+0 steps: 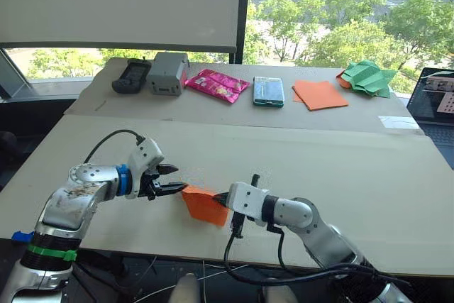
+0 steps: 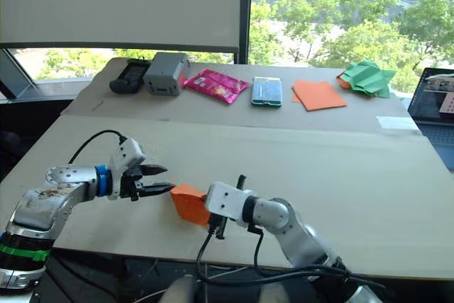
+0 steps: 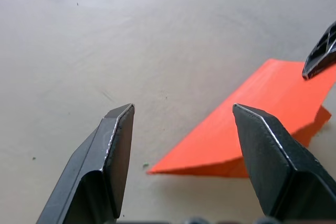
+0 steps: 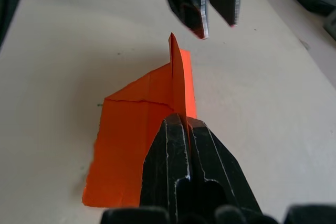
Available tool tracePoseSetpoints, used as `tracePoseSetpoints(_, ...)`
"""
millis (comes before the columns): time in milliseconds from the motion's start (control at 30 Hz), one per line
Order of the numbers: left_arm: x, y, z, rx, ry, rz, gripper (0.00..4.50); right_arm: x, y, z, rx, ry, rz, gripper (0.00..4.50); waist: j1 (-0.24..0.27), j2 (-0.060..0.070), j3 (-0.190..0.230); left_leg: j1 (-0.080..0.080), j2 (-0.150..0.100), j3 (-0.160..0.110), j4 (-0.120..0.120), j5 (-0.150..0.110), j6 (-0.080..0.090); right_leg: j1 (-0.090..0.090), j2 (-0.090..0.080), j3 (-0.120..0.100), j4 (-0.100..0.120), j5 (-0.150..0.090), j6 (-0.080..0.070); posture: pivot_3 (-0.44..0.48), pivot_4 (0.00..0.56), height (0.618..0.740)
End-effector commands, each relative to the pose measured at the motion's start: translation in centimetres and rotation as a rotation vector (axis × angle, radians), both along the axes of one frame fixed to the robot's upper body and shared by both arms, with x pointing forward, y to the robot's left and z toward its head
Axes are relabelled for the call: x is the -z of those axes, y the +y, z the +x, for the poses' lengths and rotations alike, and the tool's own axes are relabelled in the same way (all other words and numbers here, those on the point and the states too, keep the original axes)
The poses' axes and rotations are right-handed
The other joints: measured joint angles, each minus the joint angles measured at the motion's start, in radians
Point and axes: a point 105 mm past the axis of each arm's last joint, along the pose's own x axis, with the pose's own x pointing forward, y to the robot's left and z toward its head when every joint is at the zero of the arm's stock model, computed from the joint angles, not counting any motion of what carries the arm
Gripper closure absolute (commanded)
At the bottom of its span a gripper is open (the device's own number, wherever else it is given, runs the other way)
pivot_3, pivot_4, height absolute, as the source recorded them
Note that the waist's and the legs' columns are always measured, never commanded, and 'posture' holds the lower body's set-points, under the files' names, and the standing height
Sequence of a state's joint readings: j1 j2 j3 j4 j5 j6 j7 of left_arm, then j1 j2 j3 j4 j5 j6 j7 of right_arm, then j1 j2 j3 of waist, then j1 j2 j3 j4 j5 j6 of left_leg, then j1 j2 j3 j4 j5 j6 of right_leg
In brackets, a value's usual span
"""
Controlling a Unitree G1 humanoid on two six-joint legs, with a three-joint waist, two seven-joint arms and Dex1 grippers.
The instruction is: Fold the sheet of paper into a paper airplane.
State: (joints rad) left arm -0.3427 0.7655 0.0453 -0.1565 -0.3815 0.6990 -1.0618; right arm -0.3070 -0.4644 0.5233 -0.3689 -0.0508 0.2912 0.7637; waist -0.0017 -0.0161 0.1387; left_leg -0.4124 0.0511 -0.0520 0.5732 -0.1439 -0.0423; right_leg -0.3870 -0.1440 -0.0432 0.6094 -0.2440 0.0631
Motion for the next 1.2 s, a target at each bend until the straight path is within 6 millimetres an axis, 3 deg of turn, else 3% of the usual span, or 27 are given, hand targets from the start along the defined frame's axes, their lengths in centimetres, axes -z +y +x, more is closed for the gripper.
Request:
tracePoseSetpoints(33,-0.7,-0.1,0.1,0.039,-0.033,-0.058,1.35,0.2,-0.2,-0.4,-0.094,0.014,-0.011,4.46,0.001,0.000,0.000,0.001,0.000,0.000,0.000,0.000,0.000,0.001,0.000,0.000,0.000,0.000,0.000,0.000,0.150,0.702)
tracePoseSetpoints(367,3.3,-1.3,-1.1,0.119,0.035,-0.014,4.46,1.0,-0.2,-0.2,-0.101,0.033,-0.024,4.50,0.003,0.000,0.000,0.002,0.000,0.001,0.000,0.001,0.001,0.001,0.000,0.001,0.001,0.000,0.000,0.000,0.150,0.702)
tracePoseSetpoints(467,3.9,-1.5,-1.2,0.127,0.042,-0.006,4.46,0.9,-0.2,-0.1,-0.075,0.038,-0.019,4.50,0.005,0.000,0.000,0.002,0.000,0.001,0.000,0.000,0.000,0.001,0.000,0.001,0.001,0.000,0.000,0.000,0.150,0.702)
tracePoseSetpoints(667,4.8,-2.1,-1.6,0.168,0.065,0.017,4.50,0.4,-0.3,-0.3,-0.049,0.032,-0.011,2.59,0.014,0.000,0.000,0.002,0.000,0.002,0.000,0.000,0.000,0.001,0.000,0.001,0.001,0.000,0.000,0.000,0.150,0.702)
tracePoseSetpoints(1200,8.7,-1.9,-2.1,0.217,0.103,0.183,4.50,-0.7,-1.1,-1.9,-0.018,0.023,-0.005,2.59,0.016,0.002,-0.005,0.002,0.000,0.002,0.000,-0.001,-0.001,0.001,0.000,0.001,0.000,0.000,0.000,0.000,0.150,0.702)
